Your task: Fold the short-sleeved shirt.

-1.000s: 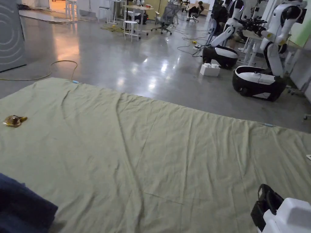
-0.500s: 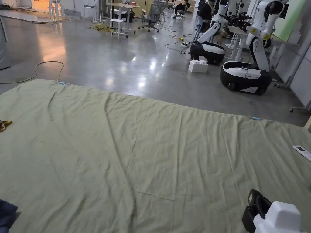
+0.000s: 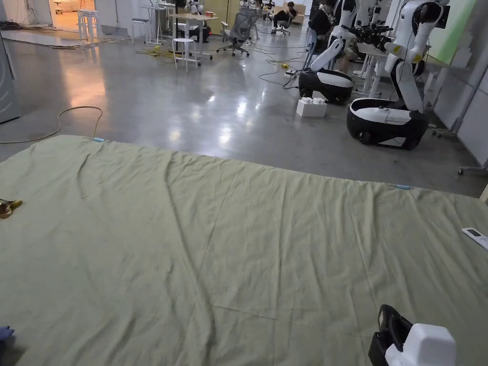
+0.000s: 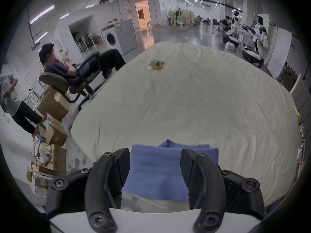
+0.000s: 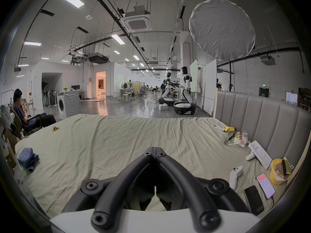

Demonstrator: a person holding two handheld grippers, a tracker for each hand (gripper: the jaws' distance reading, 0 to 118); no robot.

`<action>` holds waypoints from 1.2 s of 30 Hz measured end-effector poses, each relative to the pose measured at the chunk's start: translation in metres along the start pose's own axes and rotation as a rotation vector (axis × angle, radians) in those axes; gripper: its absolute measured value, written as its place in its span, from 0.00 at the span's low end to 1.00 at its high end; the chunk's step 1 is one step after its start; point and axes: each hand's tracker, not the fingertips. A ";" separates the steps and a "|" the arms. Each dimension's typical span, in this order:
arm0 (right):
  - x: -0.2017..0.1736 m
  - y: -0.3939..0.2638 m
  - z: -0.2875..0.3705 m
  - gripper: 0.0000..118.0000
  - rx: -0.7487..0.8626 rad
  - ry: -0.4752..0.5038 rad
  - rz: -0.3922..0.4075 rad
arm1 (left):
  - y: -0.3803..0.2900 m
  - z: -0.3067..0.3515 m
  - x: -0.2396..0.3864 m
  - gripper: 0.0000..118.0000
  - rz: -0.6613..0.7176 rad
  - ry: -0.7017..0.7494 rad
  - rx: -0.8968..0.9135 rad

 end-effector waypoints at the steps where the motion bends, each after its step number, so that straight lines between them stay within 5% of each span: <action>1: 0.000 0.000 0.000 0.01 -0.002 0.003 0.001 | -0.002 0.002 0.007 0.54 -0.003 -0.002 0.030; 10: -0.007 -0.010 -0.007 0.01 -0.029 0.041 0.028 | -0.071 0.044 0.157 0.54 -0.067 -0.211 0.250; 16: -0.012 -0.010 -0.011 0.01 -0.032 0.044 0.057 | -0.103 0.069 0.243 0.54 0.065 -0.364 0.361; 25: -0.016 -0.001 -0.017 0.01 -0.017 0.039 0.046 | -0.118 0.119 0.335 0.50 0.006 -0.364 0.596; 29: -0.016 0.000 -0.018 0.01 -0.011 0.040 0.041 | -0.114 0.139 0.363 0.20 -0.079 -0.369 0.650; 36: -0.007 0.007 -0.022 0.01 -0.003 0.003 -0.005 | -0.103 0.164 0.381 0.09 -0.093 -0.365 0.728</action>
